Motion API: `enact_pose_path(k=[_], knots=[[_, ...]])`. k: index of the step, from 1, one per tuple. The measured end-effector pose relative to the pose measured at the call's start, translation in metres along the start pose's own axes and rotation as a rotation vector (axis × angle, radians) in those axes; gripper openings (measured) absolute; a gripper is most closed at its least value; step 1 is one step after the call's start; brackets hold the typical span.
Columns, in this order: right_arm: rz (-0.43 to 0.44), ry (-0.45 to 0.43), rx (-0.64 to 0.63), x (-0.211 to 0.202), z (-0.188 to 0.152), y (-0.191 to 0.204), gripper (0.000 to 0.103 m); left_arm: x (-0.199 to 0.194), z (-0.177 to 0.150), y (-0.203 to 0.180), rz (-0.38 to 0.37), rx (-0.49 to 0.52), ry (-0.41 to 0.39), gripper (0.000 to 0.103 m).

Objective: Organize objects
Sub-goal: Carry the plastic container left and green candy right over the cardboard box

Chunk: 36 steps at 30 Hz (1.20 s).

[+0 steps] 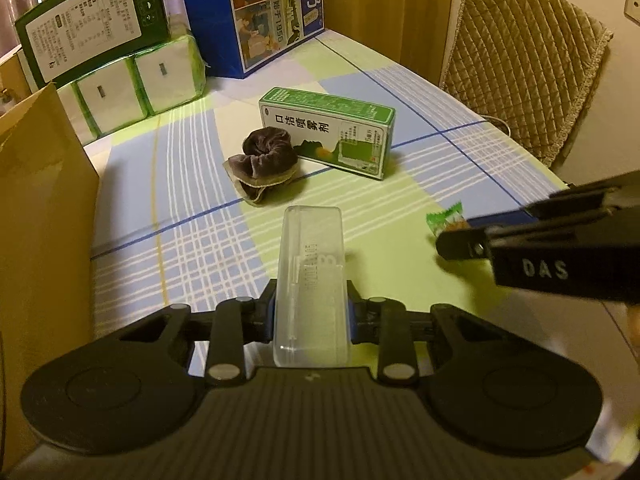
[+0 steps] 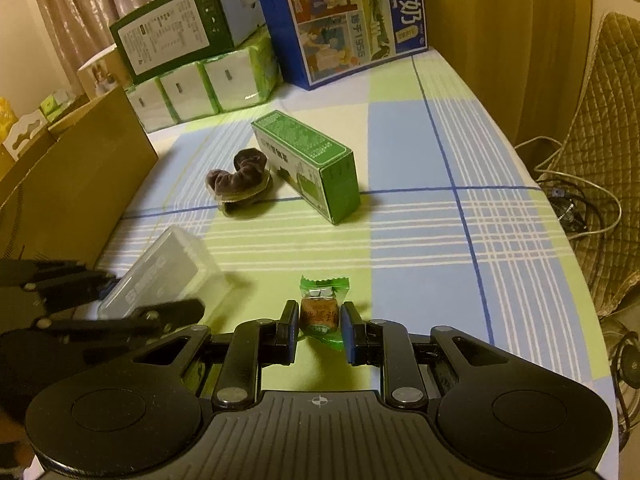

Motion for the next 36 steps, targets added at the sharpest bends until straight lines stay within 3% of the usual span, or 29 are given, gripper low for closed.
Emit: enact_pose_path(k=[7, 17, 26, 36], knots=[[-0.017, -0.039, 0.012, -0.026, -0.003, 0.012, 0.019, -0.035, -0.005, 0.001, -0.024, -0.074, -0.005, 0.026], [-0.015, -0.074, 0.030, -0.095, -0.017, 0.046, 0.019, -0.112, -0.010, -0.001, -0.047, -0.095, -0.054, 0.026], [0.003, -0.120, -0.004, -0.152, -0.020, 0.090, 0.019, -0.186, -0.018, 0.024, -0.089, -0.171, -0.103, 0.026], [0.047, -0.152, -0.081, -0.179, -0.013, 0.141, 0.019, -0.245, -0.032, 0.064, -0.027, -0.209, -0.146, 0.026]])
Point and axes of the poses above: each gripper's, at about its wrist camera, not at the fingertips, and x roughly the way its jaws point, y to its left, z to its top, the point moved 4 cm from there along x, roughly the way its jaws point, and after that the axes turned 7 degrees about -x, right-handed, at the moved point
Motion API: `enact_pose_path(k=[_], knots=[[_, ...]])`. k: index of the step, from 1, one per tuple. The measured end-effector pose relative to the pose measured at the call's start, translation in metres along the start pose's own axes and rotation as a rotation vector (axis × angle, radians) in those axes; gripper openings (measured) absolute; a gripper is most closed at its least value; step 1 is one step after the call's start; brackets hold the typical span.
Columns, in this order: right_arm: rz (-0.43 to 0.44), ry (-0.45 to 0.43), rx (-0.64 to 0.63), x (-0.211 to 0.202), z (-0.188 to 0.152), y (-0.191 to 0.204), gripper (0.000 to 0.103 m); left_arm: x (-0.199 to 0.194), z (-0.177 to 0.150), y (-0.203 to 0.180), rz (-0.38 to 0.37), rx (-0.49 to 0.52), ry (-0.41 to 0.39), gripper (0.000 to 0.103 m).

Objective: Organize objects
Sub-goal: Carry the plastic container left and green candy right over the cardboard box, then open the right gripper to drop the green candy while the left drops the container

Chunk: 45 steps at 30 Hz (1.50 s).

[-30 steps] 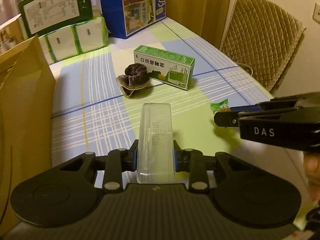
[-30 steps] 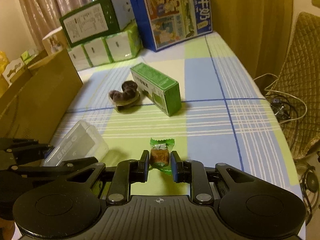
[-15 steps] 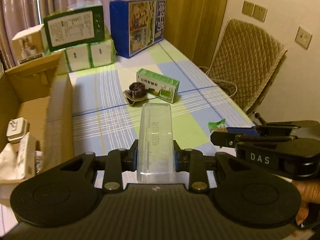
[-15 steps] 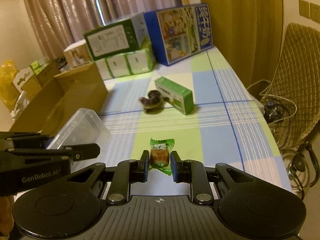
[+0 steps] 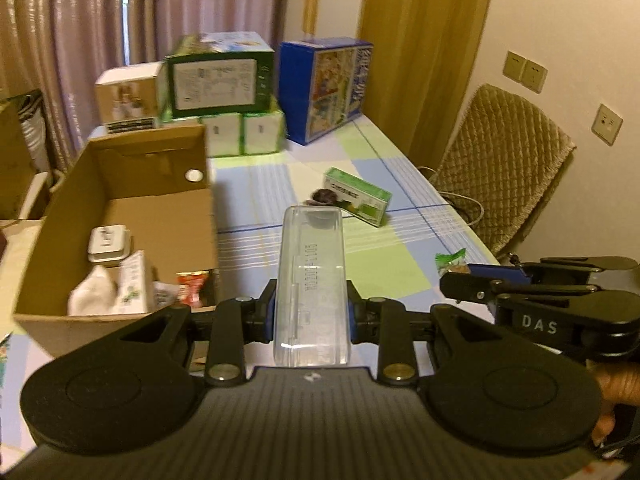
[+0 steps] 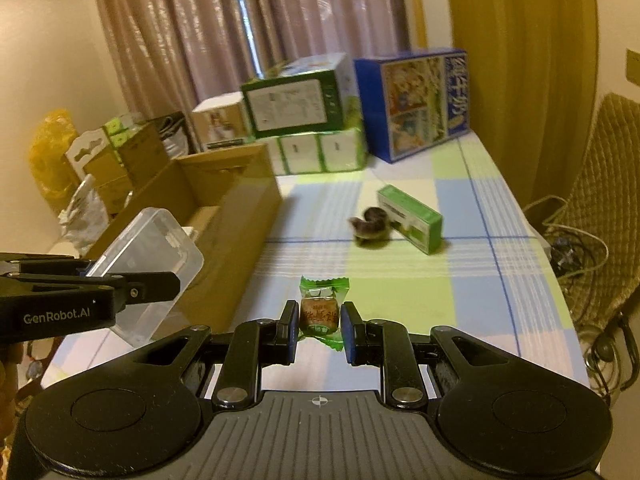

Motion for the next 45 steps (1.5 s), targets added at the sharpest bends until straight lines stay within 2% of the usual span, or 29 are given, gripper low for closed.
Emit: enact_pose_path(k=[14, 25, 30, 36, 45], knots=[[0.092, -0.005, -0.086, 0.004, 0.016, 0.061, 0.019, -0.052, -0.007, 0.059, 0.109, -0.026, -0.039, 0.026], [0.176, -0.009, -0.150, 0.027, 0.038, 0.110, 0.019, -0.074, 0.013, 0.120, 0.210, -0.054, -0.078, 0.026], [0.215, -0.002, -0.150, 0.044, 0.051, 0.125, 0.019, -0.070, 0.022, 0.137, 0.224, -0.056, -0.079, 0.026], [0.211, -0.013, -0.165, 0.066, 0.075, 0.136, 0.019, -0.056, 0.034, 0.157, 0.233, -0.047, -0.070, 0.026], [0.225, 0.012, -0.154, 0.107, 0.098, 0.140, 0.019, -0.018, 0.050, 0.176, 0.230, -0.025, -0.029, 0.026]])
Point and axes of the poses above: each gripper's, at about its wrist camera, not at the fingertips, and x roughly the way its jaws point, y to its left, z to its top, the point moved 4 cm from there along x, roughly the way its jaws point, and after that the axes turned 7 degrees about -x, right-handed, at the moved point
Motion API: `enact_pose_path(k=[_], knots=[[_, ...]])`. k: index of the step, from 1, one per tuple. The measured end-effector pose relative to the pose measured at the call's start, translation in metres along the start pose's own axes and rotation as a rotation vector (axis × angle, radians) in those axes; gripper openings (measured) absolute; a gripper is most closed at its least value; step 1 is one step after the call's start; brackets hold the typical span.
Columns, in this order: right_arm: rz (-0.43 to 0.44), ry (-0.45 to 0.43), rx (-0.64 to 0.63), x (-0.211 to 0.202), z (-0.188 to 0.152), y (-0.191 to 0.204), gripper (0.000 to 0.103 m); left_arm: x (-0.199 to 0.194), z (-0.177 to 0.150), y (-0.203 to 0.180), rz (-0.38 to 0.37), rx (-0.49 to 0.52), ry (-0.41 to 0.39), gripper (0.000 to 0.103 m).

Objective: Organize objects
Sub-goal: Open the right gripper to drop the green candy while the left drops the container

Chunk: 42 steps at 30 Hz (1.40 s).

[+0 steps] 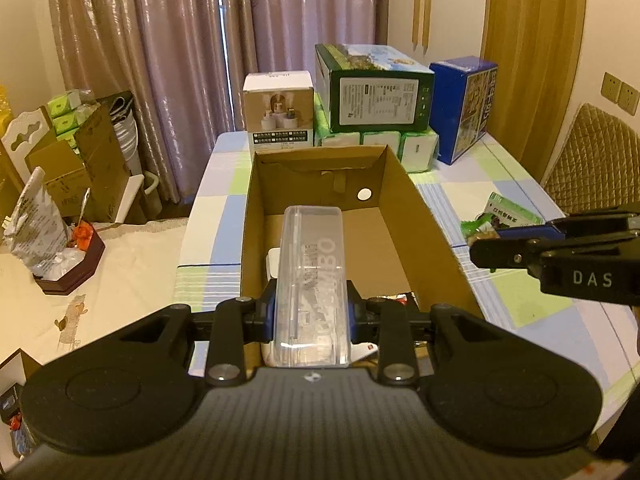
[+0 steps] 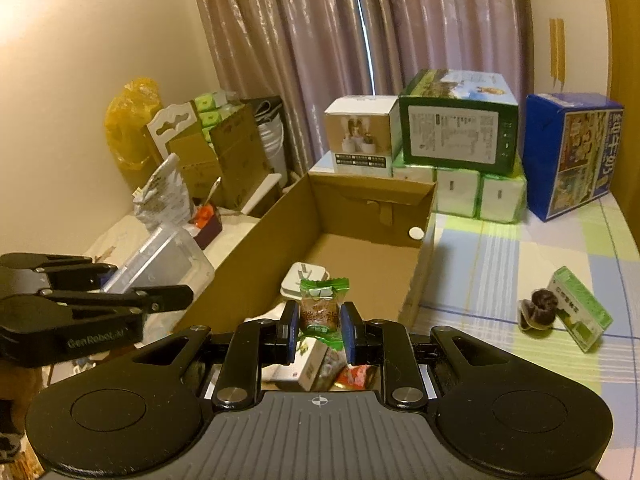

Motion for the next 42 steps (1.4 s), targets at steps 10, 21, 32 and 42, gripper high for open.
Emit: enact_pose_path(k=[10, 21, 32, 42], knots=[[-0.011, 0.024, 0.043, 0.035, 0.011, -0.018, 0.019, 0.050, 0.008, 0.003, -0.023, 0.014, 0.036, 0.026], [-0.001, 0.059, 0.071, 0.049, -0.001, -0.025, 0.019, 0.060, 0.004, 0.013, 0.015, -0.008, 0.021, 0.038], [0.060, 0.037, 0.121, 0.051, 0.005, -0.022, 0.024, 0.048, 0.002, 0.023, 0.025, -0.051, 0.008, 0.038], [0.031, 0.009, 0.175, 0.019, -0.002, -0.035, 0.044, 0.025, -0.006, 0.021, 0.038, -0.079, -0.001, 0.040]])
Point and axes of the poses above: each gripper's, at about its wrist camera, not at the fingertips, and x roughly the way its jaws point, y to its left, z to its top, the point moved 4 cm from there along x, roughly the way its jaws point, and after that the axes turned 7 degrees about -x, right-handed, at the moved point
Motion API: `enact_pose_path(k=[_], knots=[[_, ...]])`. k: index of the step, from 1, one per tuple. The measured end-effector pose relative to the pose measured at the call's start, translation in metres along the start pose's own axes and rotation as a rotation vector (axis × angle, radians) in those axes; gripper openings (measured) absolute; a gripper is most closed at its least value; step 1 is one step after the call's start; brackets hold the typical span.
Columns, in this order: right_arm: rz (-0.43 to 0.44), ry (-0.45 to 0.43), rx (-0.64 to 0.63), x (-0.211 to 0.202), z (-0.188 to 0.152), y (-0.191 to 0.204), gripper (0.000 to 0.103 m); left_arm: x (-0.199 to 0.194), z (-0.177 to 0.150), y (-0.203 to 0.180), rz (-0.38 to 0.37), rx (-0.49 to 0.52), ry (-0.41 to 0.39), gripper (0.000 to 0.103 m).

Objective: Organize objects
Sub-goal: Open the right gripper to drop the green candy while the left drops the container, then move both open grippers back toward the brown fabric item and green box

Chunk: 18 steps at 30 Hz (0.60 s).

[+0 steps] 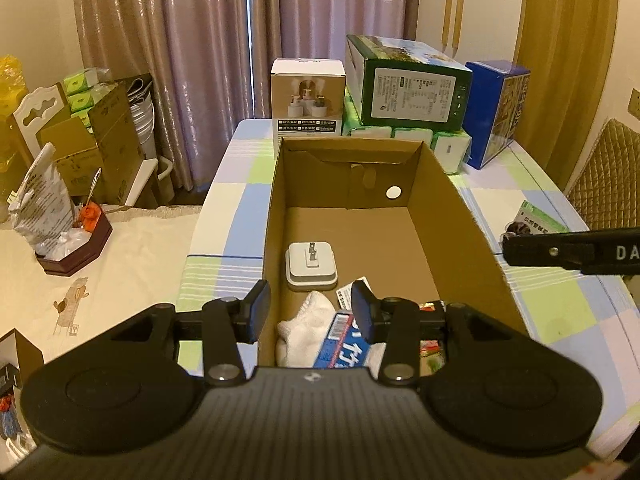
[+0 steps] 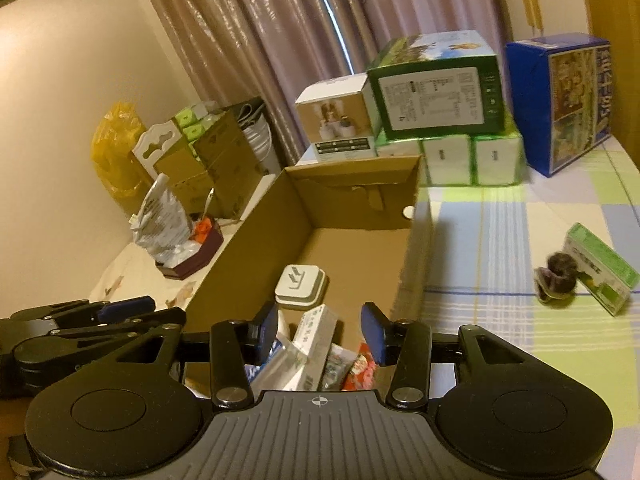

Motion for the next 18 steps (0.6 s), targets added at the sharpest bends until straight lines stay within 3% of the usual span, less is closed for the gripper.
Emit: enact_pose_path(k=[11, 18], knots=[[-0.047, -0.034, 0.017, -0.061, -0.030, -0.004, 0.058, -0.041, -0.019, -0.027, -0.030, -0.027, 0.000, 0.057], [-0.077, -0.056, 0.005, -0.095, -0.045, -0.005, 0.072, -0.062, -0.030, -0.047, -0.051, -0.033, -0.009, 0.068]])
Point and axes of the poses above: each gripper's, at about its wrist camera, not at the fingertips, and x roughly the way its jaws point, y to its left, z to its top, the point moved 4 cm from there along x, roughly the way its jaws point, and after that the axes turned 7 degrees about -x, right-handed, at the moved point
